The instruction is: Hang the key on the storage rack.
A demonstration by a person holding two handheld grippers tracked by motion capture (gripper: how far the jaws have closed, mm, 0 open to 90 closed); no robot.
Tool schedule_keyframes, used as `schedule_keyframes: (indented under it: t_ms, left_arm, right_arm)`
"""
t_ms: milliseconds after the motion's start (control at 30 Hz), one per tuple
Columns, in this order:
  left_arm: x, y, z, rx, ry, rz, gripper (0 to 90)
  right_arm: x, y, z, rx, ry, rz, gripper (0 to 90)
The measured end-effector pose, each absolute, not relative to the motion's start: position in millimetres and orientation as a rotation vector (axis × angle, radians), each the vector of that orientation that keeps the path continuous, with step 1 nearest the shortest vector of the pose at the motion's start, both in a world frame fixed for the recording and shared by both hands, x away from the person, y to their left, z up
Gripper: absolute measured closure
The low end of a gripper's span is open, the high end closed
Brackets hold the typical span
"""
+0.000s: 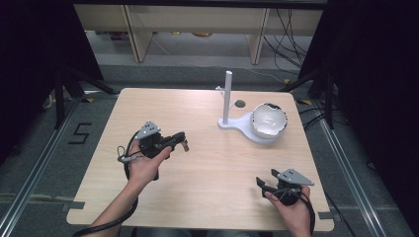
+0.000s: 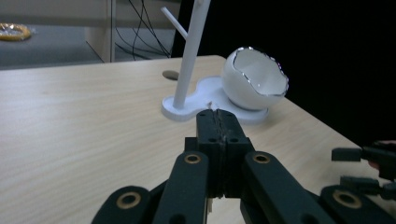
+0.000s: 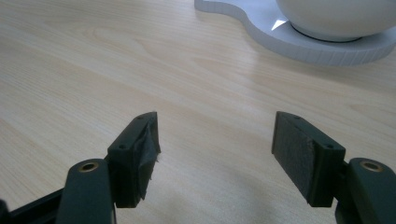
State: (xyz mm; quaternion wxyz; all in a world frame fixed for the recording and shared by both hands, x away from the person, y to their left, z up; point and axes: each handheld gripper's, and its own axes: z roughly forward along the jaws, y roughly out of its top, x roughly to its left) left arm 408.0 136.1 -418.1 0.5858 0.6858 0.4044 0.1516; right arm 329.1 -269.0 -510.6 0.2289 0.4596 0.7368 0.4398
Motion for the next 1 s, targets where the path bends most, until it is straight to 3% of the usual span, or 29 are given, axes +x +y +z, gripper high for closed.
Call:
schedule_keyframes:
  t_ms: [1000]
  left_arm:
    - [483.6,83.7,-387.8,1.548,0.898,0.477,89.1]
  right_arm:
    - [328.2,-271.0,-508.4,1.279,2.014,1.218,32.9]
